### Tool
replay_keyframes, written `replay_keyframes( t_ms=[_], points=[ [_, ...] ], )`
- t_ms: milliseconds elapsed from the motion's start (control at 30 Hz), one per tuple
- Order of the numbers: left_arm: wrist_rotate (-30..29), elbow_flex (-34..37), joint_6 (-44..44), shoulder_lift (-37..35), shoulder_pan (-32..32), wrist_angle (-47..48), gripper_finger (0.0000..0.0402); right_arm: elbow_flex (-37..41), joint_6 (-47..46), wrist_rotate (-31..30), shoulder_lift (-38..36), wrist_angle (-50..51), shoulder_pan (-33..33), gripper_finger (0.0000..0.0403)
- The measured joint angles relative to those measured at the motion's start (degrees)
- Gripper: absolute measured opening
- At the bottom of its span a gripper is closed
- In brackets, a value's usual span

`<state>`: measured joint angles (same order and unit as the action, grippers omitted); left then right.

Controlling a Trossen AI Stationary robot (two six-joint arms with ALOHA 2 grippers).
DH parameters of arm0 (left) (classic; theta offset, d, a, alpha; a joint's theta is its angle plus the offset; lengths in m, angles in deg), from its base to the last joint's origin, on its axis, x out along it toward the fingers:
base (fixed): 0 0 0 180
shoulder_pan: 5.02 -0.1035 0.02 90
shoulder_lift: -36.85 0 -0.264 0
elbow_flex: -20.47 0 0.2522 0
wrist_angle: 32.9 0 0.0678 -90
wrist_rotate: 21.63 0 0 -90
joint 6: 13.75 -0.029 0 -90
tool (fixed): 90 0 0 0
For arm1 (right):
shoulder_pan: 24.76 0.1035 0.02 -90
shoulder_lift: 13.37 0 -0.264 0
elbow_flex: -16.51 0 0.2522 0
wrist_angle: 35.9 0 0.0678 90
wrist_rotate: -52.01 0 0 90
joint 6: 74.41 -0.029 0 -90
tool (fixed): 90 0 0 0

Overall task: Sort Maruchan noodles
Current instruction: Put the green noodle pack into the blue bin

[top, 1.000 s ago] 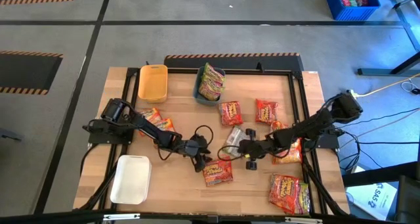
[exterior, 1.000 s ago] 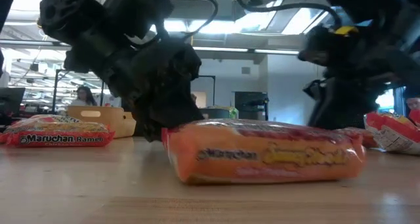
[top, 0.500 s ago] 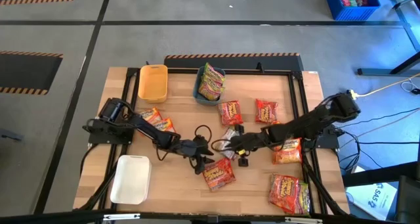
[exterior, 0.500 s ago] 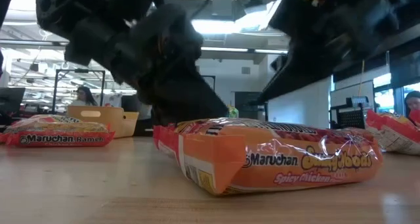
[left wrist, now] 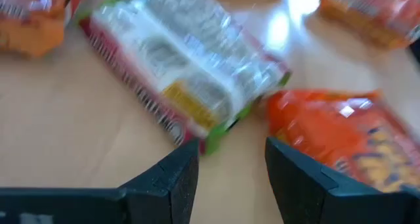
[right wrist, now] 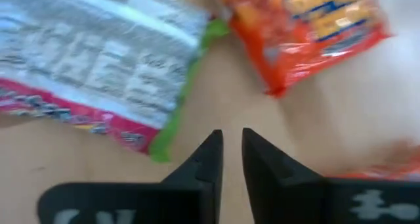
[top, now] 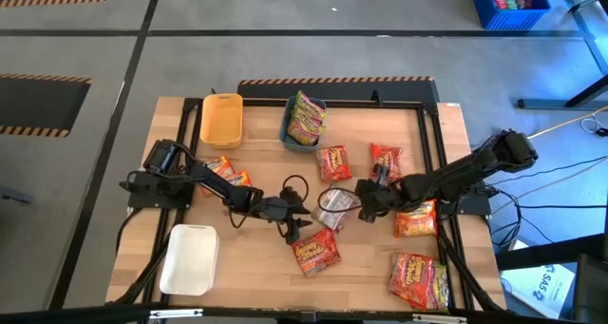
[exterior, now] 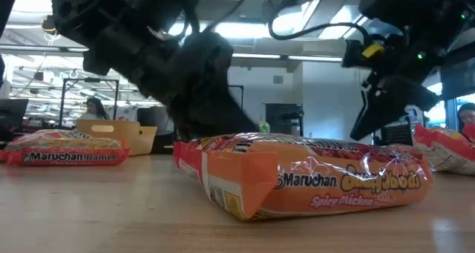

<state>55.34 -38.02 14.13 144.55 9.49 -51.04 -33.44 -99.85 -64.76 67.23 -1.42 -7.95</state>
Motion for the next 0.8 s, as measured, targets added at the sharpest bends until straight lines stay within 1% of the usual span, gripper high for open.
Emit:
replay_keyframes(
  t_ms=[67,167,333,400,500,600,733,800],
  points=[
    [-0.14,-0.04,0.04,-0.01,-0.47,1.09,0.0167,1.57,-0.06,2.84,0.52,-3.3,0.03,0.0071],
    [-1.39,-0.01,0.06,-0.03,-1.11,4.84,0.0167,2.56,0.17,6.48,2.56,-7.73,0.03,0.0117],
    [-5.52,-0.04,2.04,-0.03,-2.1,10.09,0.0167,2.67,0.89,11.12,6.67,-16.16,0.03,0.0192],
    [-6.84,-0.11,3.64,-0.17,-2.35,11.54,0.0167,2.64,2.26,13.23,8.45,-21.49,0.03,0.0215],
    [-7.42,-0.07,4.4,-1.39,-2.52,13.8,0.0167,2.01,5.75,15.7,9.46,-26.36,0.04,0.0239],
    [-7.36,0.02,4.6,-4.44,-2.16,16.91,0.0167,-0.17,9.5,17.33,9.14,-25.14,0.05,0.0253],
    [-7.22,-0.07,4.8,-9.69,-0.69,24.04,0.0167,-4.34,11.63,16.73,6.65,-15.58,0.05,0.0257],
    [-7.25,-0.02,4.79,-11.47,0.31,26.31,0.0167,-5.13,11.82,15.94,5.71,-11.47,0.05,0.0257]
  ],
)
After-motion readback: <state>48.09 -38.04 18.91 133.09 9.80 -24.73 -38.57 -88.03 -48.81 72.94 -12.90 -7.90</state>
